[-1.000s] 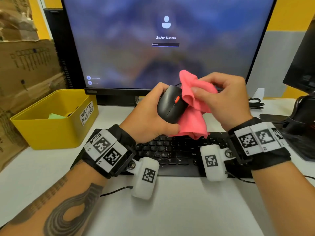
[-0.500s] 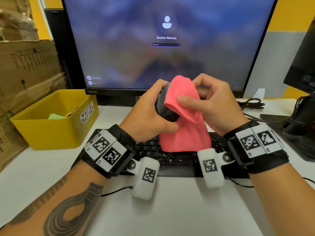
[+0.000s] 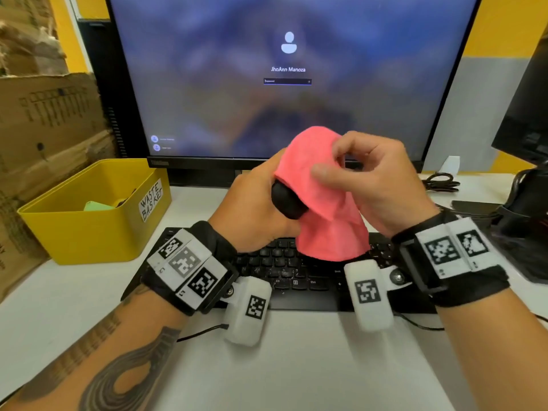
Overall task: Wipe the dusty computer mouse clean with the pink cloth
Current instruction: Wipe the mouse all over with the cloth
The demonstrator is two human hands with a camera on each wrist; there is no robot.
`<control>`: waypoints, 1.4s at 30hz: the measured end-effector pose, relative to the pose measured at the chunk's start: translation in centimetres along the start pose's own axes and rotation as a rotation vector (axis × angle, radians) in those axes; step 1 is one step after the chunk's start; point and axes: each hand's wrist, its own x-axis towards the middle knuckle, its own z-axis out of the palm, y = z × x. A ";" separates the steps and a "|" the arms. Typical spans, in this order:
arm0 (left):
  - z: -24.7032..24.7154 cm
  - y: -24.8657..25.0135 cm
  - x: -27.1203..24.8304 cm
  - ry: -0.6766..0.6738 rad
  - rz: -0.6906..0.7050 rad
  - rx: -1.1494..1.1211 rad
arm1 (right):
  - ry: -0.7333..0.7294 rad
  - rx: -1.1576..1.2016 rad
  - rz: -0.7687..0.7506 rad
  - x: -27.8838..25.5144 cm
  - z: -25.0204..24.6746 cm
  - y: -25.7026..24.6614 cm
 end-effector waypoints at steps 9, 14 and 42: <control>-0.6 0.5 0.0 -0.045 0.057 0.116 | 0.253 0.110 0.092 0.9 -1.1 1.0; -0.8 -0.1 0.4 0.035 -0.005 0.307 | 0.074 0.421 0.286 0.9 -2.3 0.1; -1.7 -0.7 1.0 0.106 -0.024 0.107 | 0.032 0.392 0.234 0.4 -1.4 0.4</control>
